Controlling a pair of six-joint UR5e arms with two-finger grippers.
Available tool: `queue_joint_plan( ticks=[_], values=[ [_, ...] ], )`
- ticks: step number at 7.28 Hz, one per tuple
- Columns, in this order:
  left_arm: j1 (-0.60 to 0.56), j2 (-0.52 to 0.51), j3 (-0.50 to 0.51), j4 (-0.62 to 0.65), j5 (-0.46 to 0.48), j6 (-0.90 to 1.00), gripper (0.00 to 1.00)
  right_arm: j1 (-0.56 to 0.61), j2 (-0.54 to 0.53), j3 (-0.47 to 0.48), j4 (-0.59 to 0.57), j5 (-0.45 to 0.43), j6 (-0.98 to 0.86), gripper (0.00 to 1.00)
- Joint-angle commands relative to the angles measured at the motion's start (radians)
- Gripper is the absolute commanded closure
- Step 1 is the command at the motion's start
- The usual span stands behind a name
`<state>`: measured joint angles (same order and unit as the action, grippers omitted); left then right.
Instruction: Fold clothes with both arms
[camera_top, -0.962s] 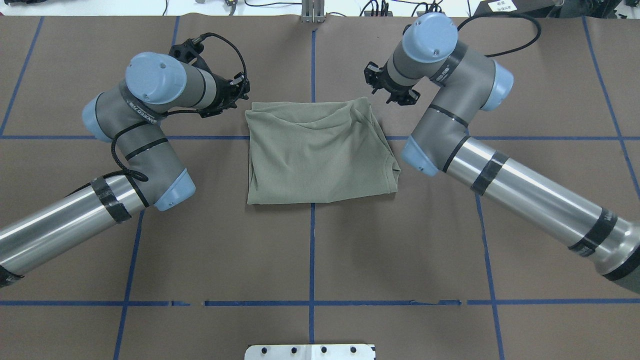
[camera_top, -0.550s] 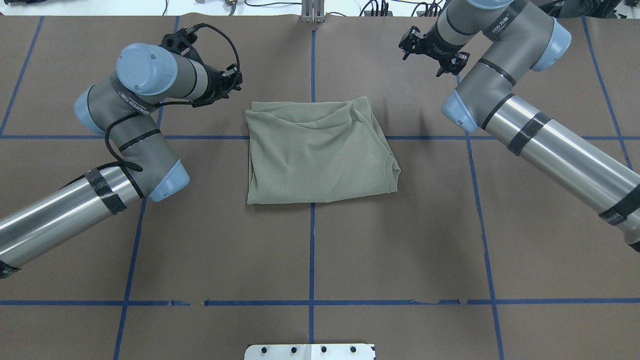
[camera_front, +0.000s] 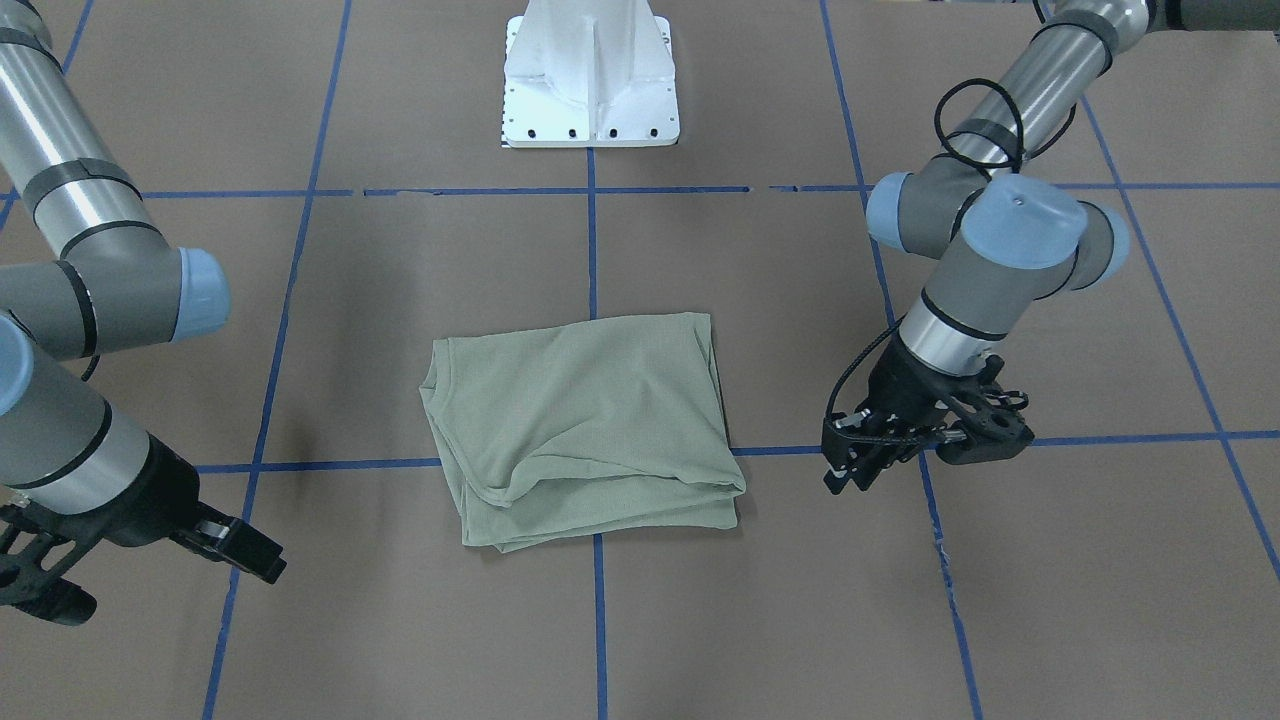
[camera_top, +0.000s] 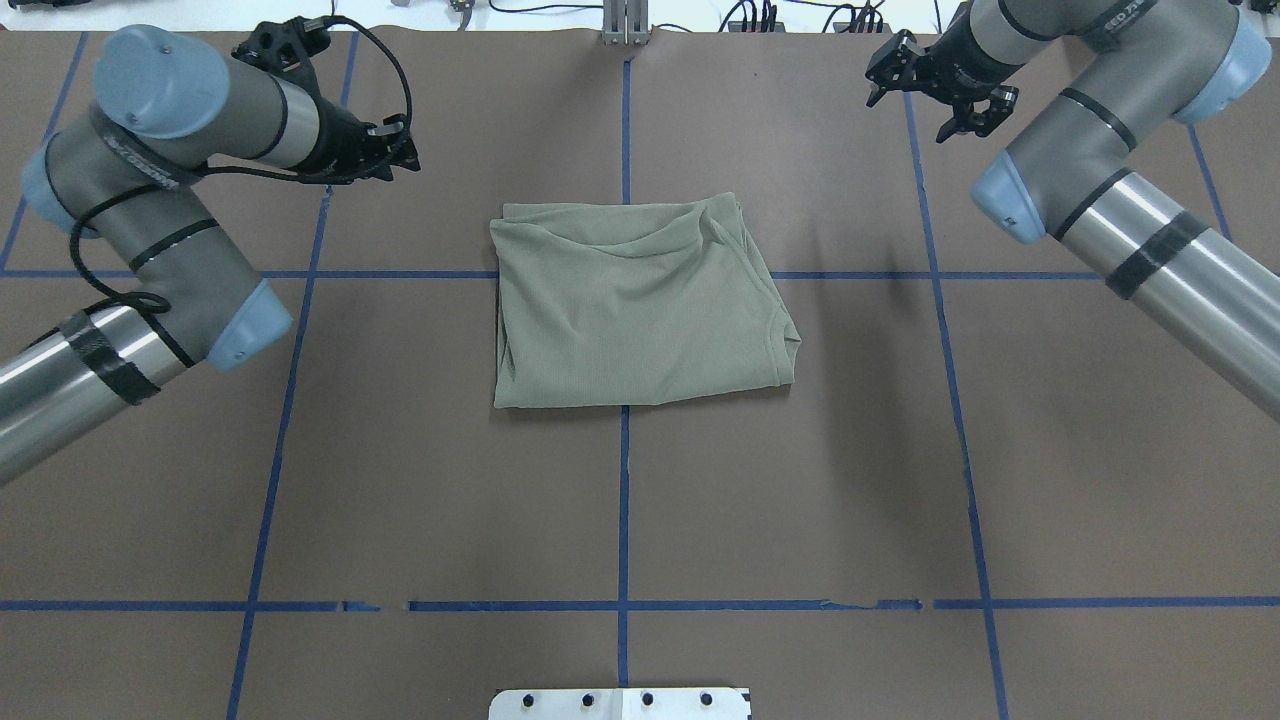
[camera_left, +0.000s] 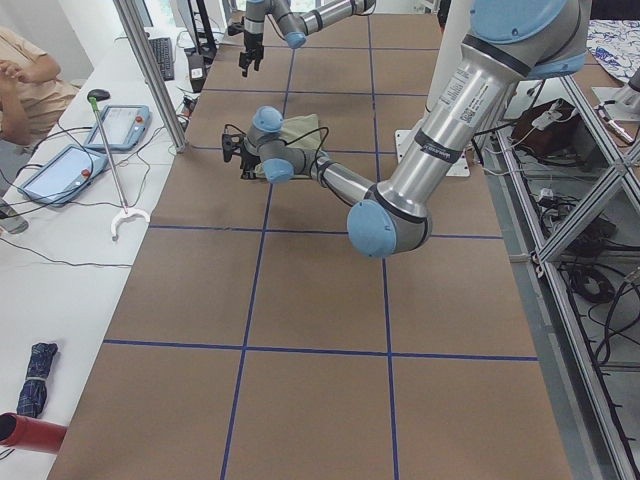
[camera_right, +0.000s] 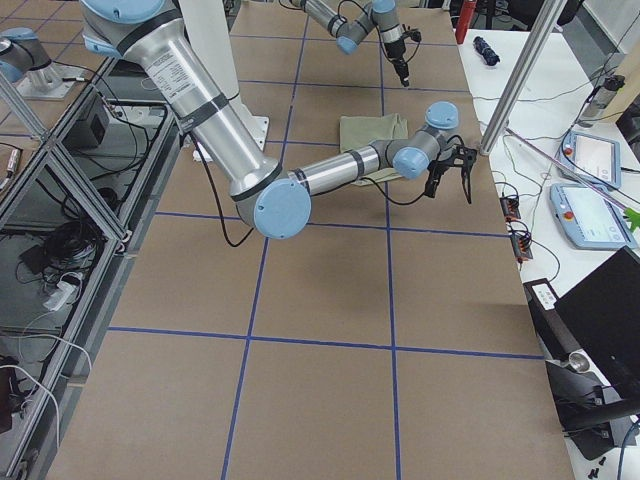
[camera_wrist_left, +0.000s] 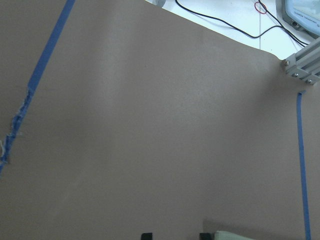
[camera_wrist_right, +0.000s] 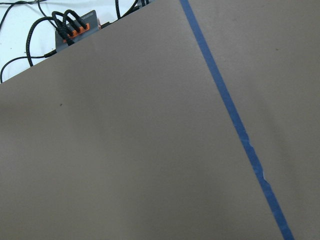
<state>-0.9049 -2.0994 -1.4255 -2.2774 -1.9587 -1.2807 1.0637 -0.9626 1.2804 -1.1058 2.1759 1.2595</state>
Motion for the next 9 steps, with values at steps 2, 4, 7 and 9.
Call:
queue_joint_plan(
  ticks=[2,4,7,9],
  values=[
    [-0.168,0.146,-0.059,0.004,-0.158,0.379,0.57,0.112,-0.238,0.161,-0.002,0.051,-0.296,0.0],
    [-0.296,0.177,-0.056,0.134,-0.23,0.693,0.48,0.249,-0.319,0.148,-0.107,0.123,-0.653,0.0],
    [-0.529,0.206,-0.033,0.359,-0.334,1.108,0.0,0.432,-0.308,0.148,-0.452,0.122,-1.114,0.0],
    [-0.604,0.237,-0.021,0.483,-0.354,1.232,0.0,0.44,-0.33,0.137,-0.467,0.119,-1.134,0.0]
  ],
)
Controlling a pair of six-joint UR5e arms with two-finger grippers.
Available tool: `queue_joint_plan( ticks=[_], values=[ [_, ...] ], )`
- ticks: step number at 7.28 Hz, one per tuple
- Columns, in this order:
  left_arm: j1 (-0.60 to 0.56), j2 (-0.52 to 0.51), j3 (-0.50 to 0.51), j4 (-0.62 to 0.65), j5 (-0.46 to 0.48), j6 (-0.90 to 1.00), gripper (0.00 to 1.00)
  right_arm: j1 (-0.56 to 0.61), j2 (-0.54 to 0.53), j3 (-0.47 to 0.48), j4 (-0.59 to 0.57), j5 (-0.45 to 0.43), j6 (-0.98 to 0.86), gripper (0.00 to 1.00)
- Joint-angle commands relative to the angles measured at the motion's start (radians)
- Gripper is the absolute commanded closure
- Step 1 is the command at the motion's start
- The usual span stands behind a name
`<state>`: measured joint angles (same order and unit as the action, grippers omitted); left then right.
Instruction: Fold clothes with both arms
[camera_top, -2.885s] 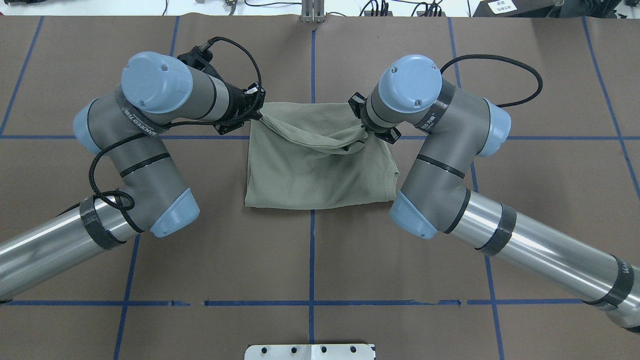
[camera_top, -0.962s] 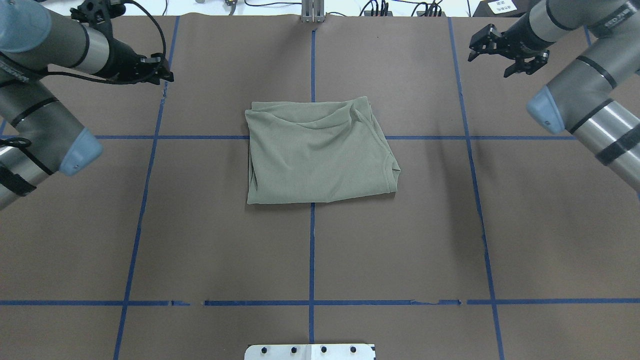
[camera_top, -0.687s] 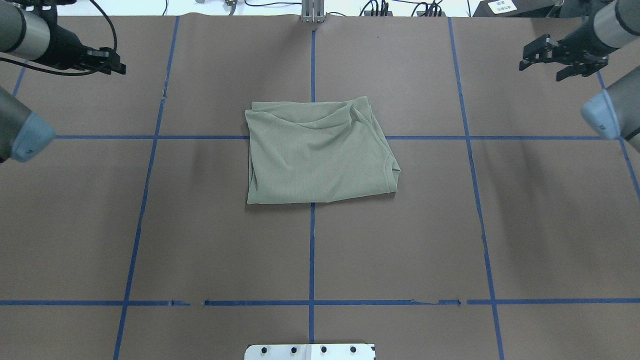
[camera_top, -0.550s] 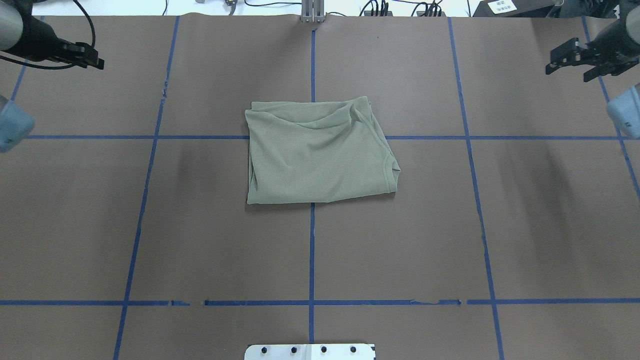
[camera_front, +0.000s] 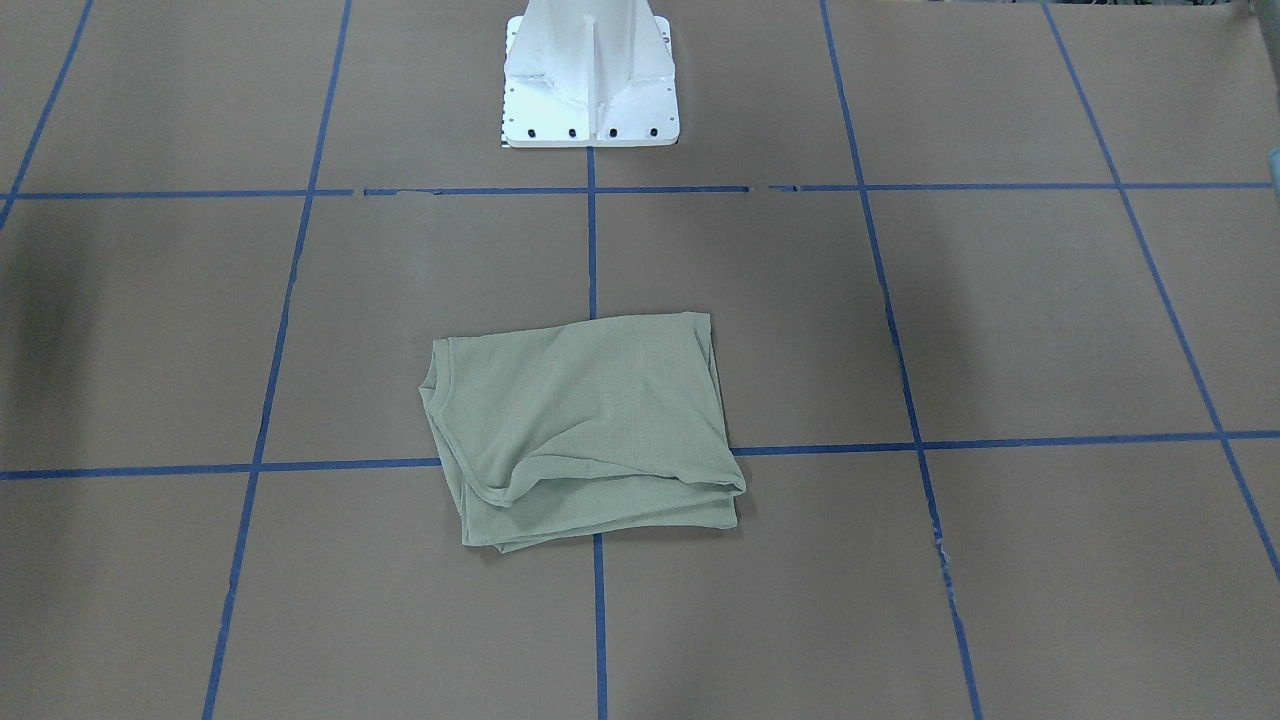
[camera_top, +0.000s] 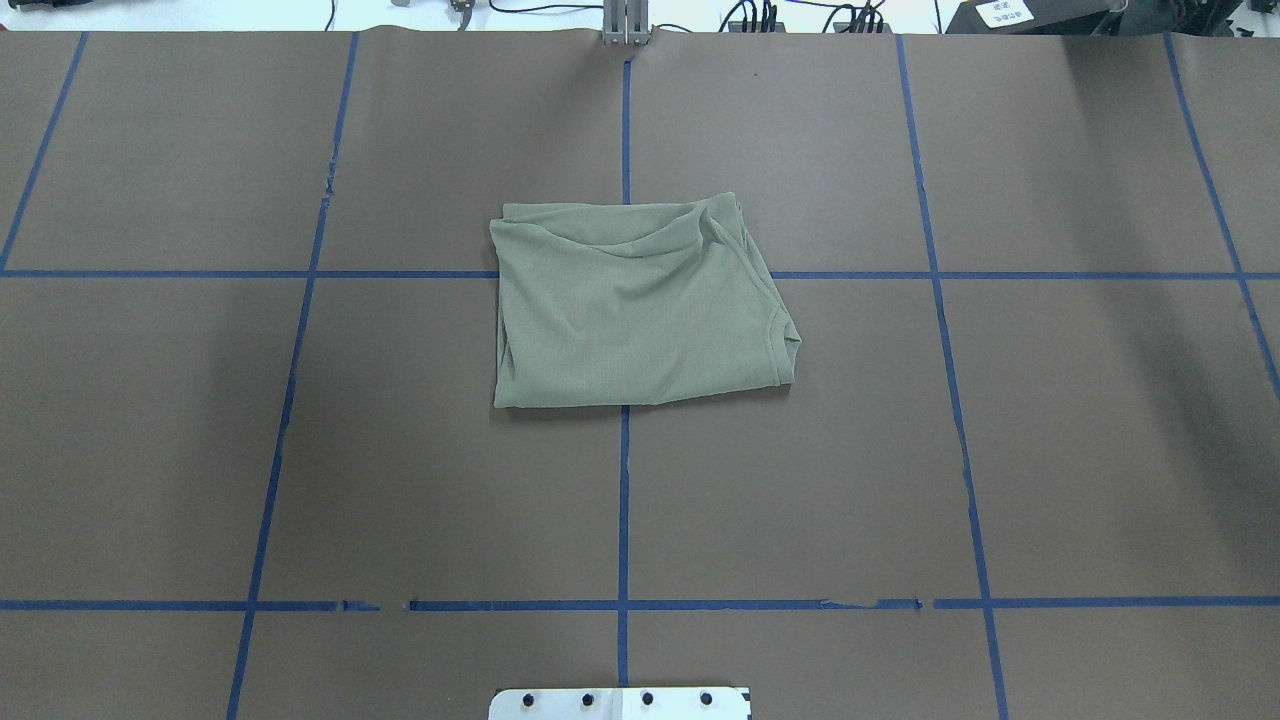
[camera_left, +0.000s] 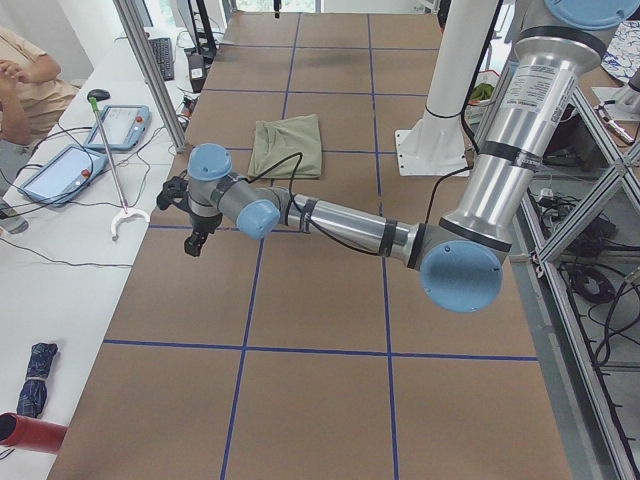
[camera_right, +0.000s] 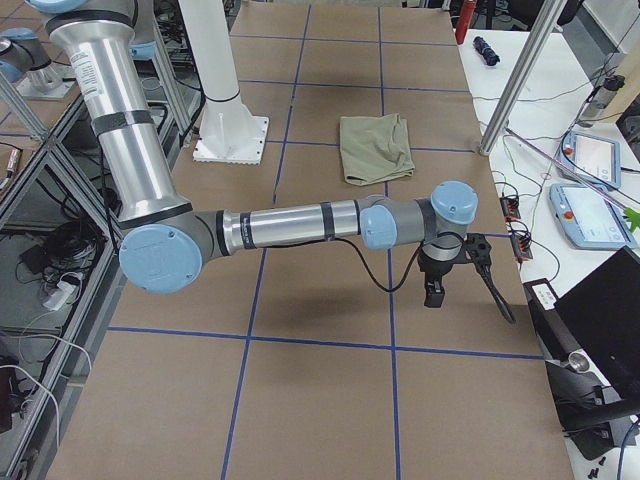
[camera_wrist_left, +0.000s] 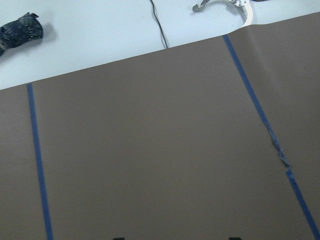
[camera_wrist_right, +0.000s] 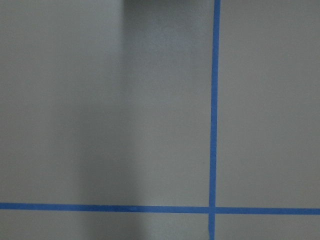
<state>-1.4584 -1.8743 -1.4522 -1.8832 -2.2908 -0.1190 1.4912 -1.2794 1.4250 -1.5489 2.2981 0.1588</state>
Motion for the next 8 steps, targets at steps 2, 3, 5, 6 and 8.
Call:
queue_joint_plan(
  ticks=[2,3,5,6,8],
  values=[
    [-0.085,-0.003,-0.026,0.179,-0.075,0.07,0.0,0.007,-0.011,-0.028,-0.01,0.0,-0.027,0.0],
    [-0.088,0.01,-0.036,0.193,-0.075,0.07,0.0,0.007,-0.018,-0.032,-0.008,-0.002,-0.024,0.0],
    [-0.093,0.026,-0.133,0.391,-0.073,0.078,0.0,-0.003,-0.005,-0.014,0.007,-0.008,-0.016,0.0],
    [-0.089,0.035,-0.207,0.471,-0.062,0.103,0.0,-0.005,-0.005,-0.023,0.024,-0.006,-0.012,0.0],
    [-0.091,0.113,-0.215,0.46,-0.067,0.275,0.0,-0.005,-0.006,-0.011,0.027,-0.002,0.005,0.0]
  ],
)
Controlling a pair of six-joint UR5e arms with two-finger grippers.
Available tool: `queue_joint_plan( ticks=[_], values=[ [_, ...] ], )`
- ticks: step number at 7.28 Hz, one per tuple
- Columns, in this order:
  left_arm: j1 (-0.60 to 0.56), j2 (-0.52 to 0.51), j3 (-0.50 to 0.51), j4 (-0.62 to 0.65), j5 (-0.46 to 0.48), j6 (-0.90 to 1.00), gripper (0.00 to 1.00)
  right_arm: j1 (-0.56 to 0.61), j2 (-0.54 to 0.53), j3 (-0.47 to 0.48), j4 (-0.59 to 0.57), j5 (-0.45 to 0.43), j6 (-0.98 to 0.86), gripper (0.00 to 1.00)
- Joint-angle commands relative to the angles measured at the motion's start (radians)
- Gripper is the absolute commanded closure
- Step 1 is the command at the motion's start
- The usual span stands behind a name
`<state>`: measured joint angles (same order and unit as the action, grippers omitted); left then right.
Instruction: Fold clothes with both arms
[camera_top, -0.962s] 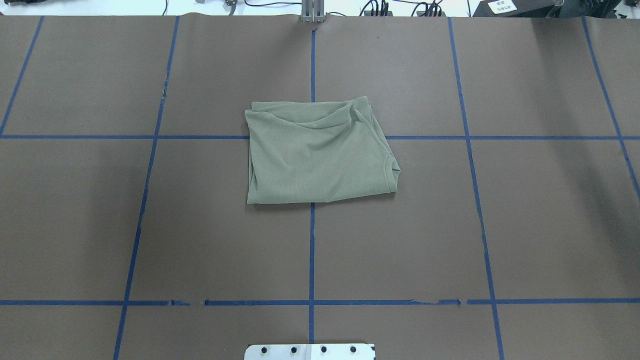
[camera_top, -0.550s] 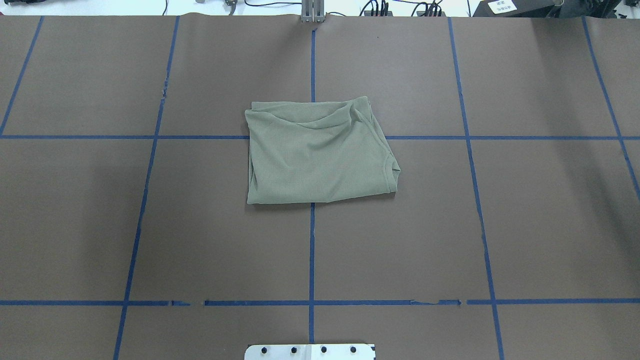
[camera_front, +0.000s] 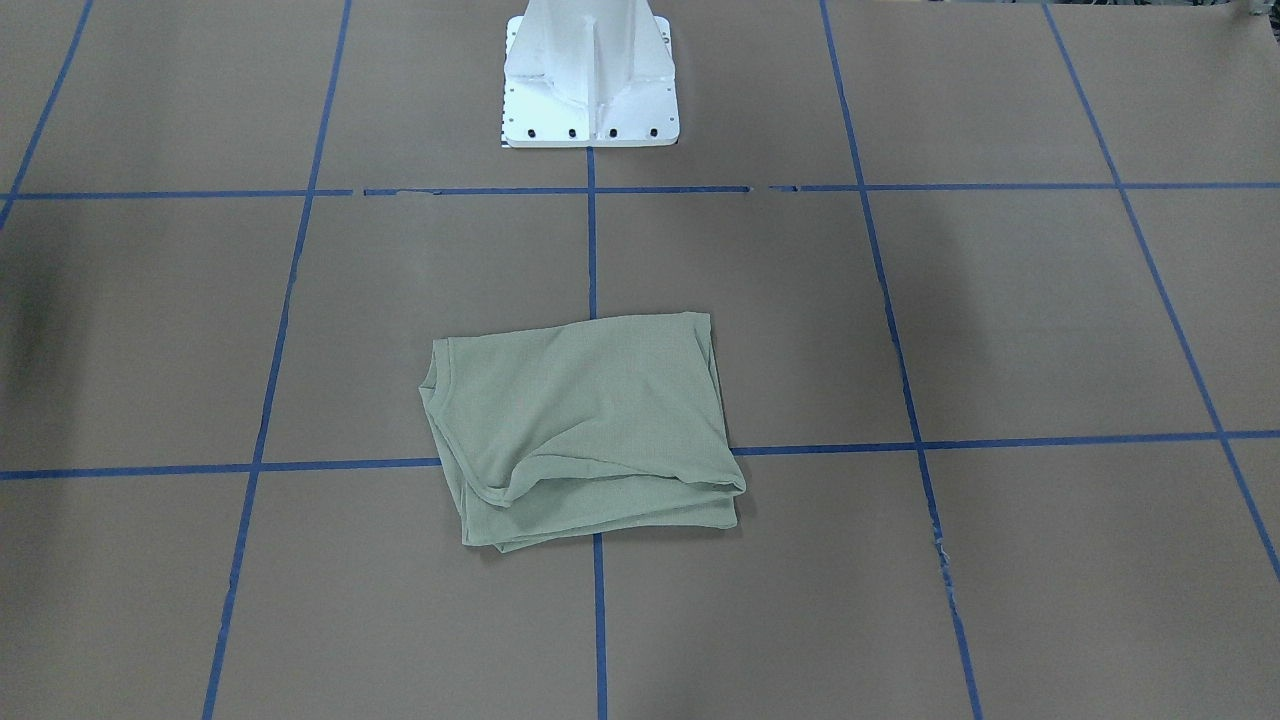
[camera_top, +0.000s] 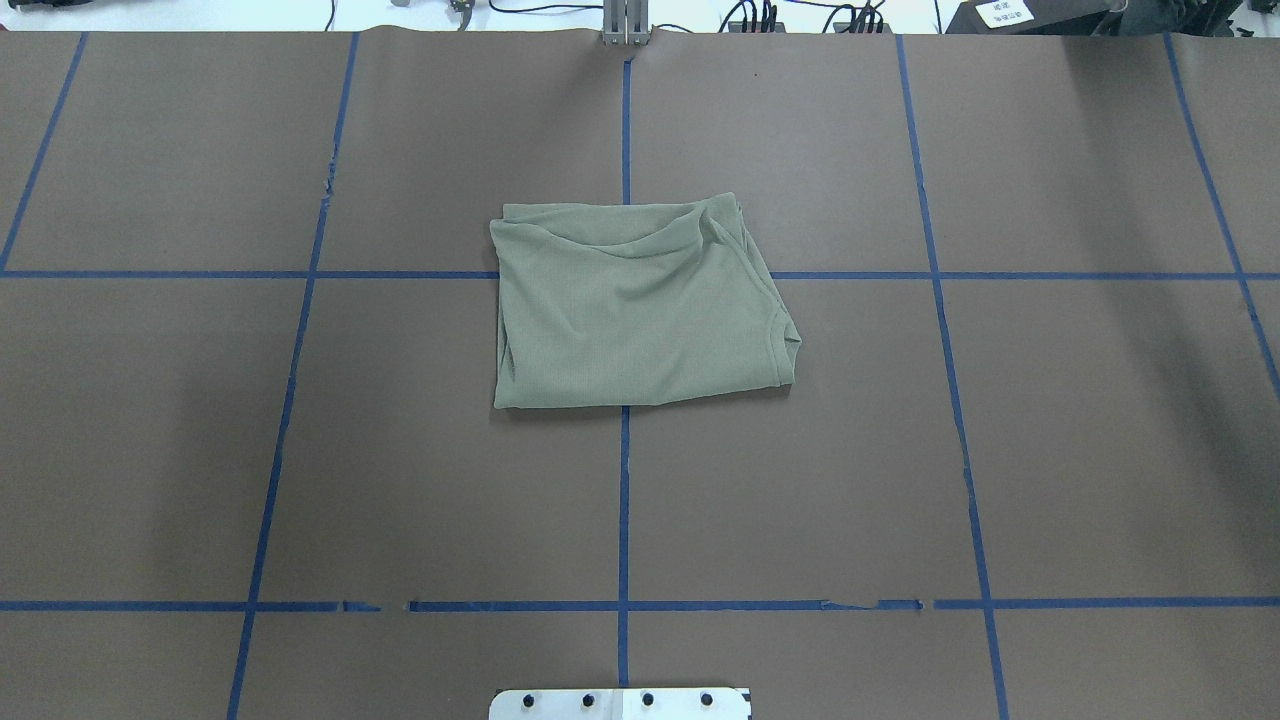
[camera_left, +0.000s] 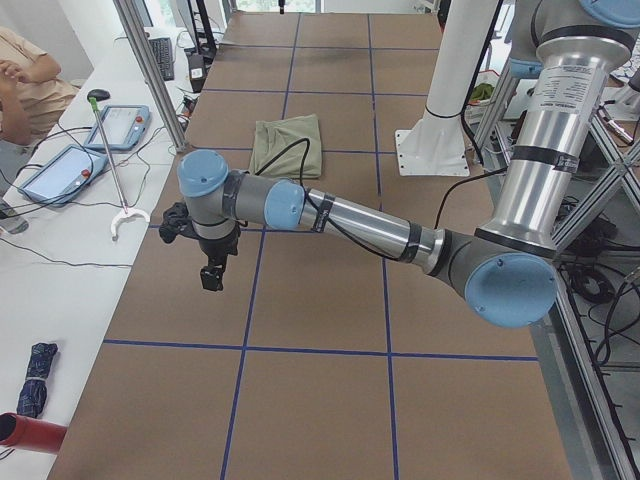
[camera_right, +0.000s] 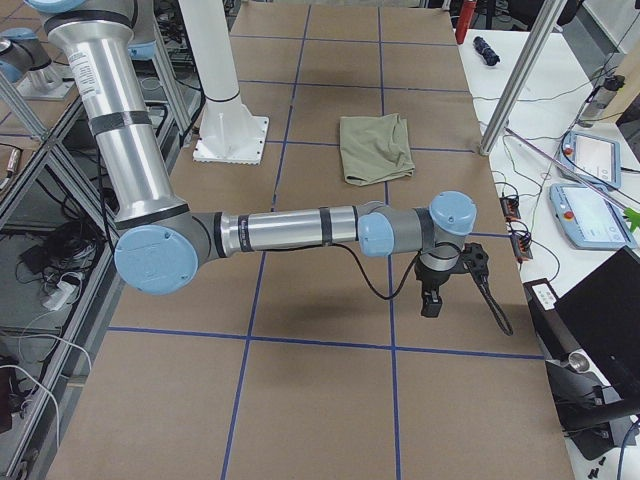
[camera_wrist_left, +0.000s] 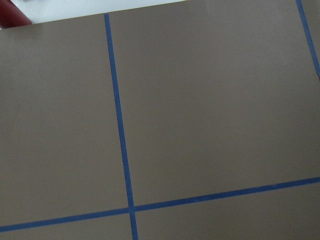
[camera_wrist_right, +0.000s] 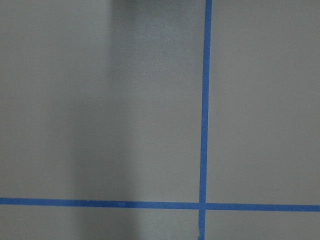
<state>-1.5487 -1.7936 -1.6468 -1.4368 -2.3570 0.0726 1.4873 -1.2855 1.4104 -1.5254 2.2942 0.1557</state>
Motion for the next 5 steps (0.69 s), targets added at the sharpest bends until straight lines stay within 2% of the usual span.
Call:
queue_joint_plan(
  ticks=[1,5],
  values=[
    [0.001,0.04,0.013,0.009,0.001,0.058,0.0,-0.002,-0.006,0.001,0.004,-0.001,0.008,0.0],
    [0.044,0.091,0.018,0.013,0.013,0.05,0.0,-0.036,-0.038,-0.007,0.004,0.004,0.007,0.0]
  ],
)
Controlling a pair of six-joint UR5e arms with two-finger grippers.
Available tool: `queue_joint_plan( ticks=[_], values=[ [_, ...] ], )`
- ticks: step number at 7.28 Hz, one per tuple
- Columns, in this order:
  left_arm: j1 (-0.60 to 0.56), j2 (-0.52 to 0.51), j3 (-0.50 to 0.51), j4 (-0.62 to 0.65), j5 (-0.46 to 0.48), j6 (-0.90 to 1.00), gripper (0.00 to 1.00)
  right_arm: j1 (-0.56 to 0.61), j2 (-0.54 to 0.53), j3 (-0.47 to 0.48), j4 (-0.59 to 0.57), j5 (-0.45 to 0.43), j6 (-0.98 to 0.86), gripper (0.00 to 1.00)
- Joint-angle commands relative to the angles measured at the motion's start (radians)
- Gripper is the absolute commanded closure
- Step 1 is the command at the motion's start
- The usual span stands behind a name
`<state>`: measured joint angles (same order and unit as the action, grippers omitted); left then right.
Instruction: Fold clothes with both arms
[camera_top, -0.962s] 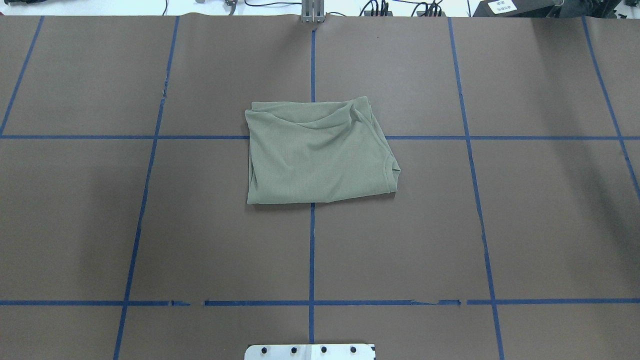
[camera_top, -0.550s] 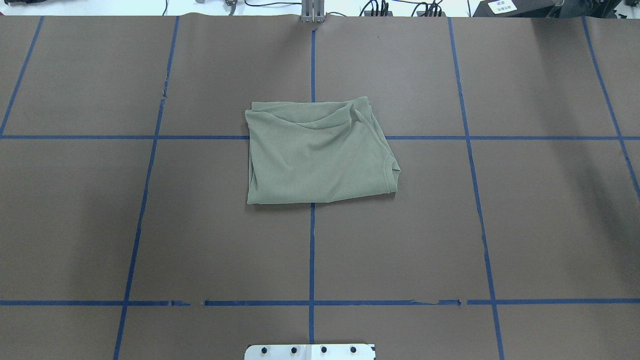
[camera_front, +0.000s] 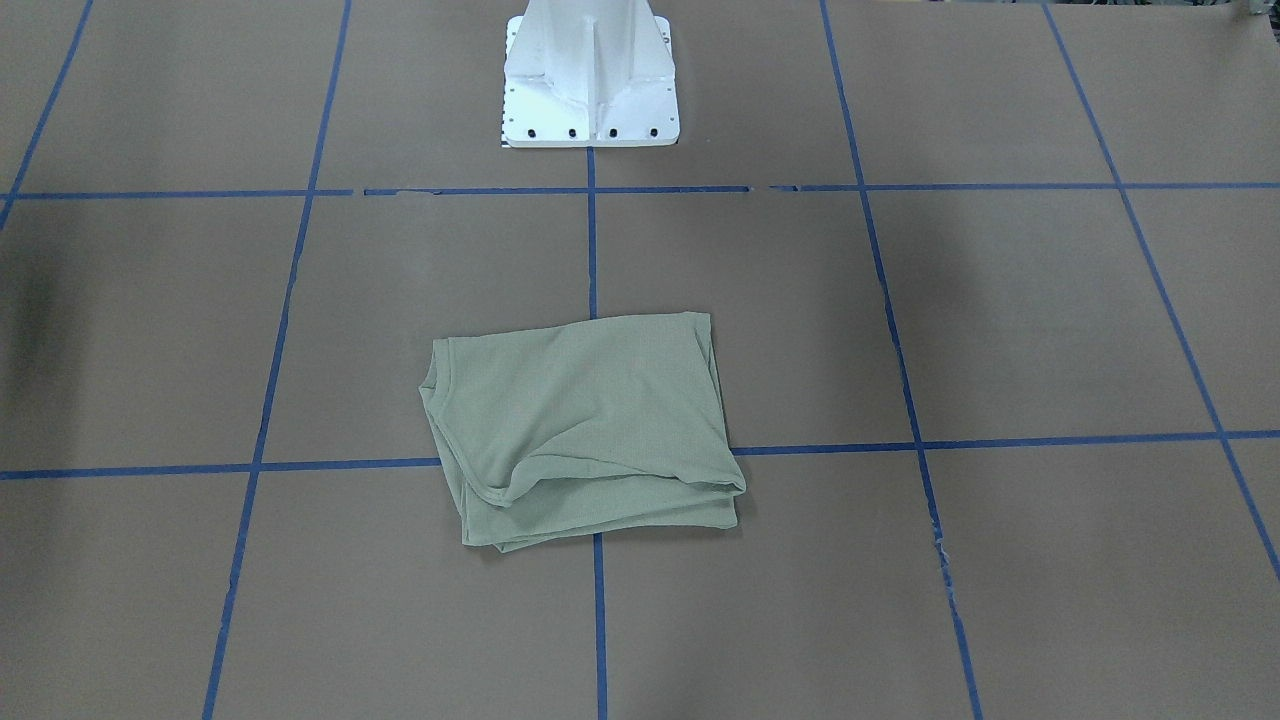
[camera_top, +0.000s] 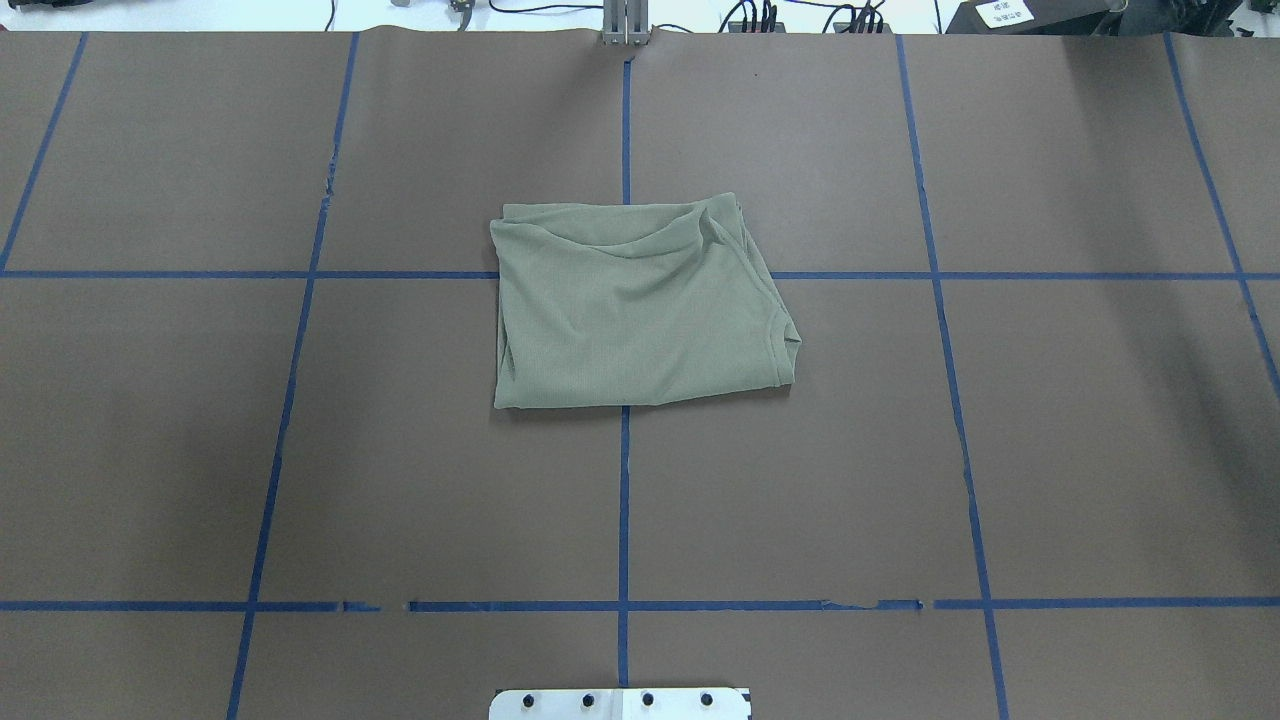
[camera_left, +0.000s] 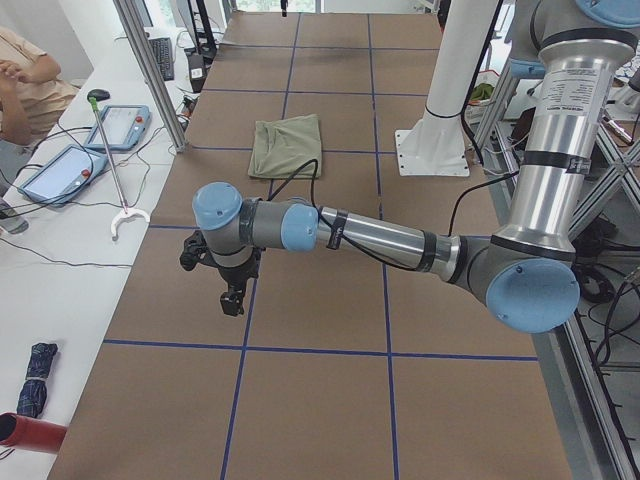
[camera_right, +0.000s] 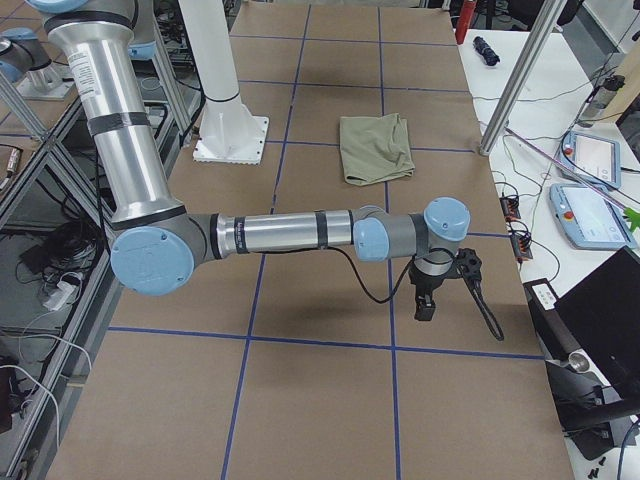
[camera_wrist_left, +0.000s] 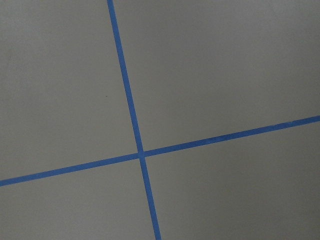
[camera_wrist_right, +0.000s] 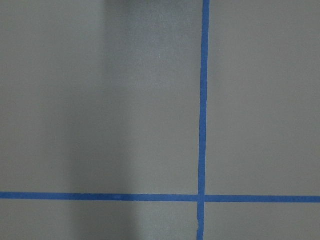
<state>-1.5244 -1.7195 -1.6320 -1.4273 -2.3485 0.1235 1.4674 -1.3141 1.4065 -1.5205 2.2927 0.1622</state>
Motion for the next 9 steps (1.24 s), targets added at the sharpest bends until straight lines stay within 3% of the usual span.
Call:
queue_joint_plan(
  ticks=[1,2,4,9],
  values=[
    [0.021,0.02,0.055,-0.007,-0.006,-0.001,0.0,-0.024,-0.01,0.006,-0.001,0.03,0.0,0.0],
    [0.023,0.009,0.096,-0.024,-0.012,0.001,0.0,-0.025,-0.005,0.006,0.0,0.103,0.002,0.0],
    [0.021,0.009,0.096,-0.053,-0.067,0.01,0.0,-0.029,-0.002,0.008,-0.001,0.093,-0.001,0.0],
    [0.018,0.052,0.106,-0.114,-0.031,0.013,0.0,-0.027,-0.008,0.029,-0.003,0.06,-0.001,0.0]
  ],
)
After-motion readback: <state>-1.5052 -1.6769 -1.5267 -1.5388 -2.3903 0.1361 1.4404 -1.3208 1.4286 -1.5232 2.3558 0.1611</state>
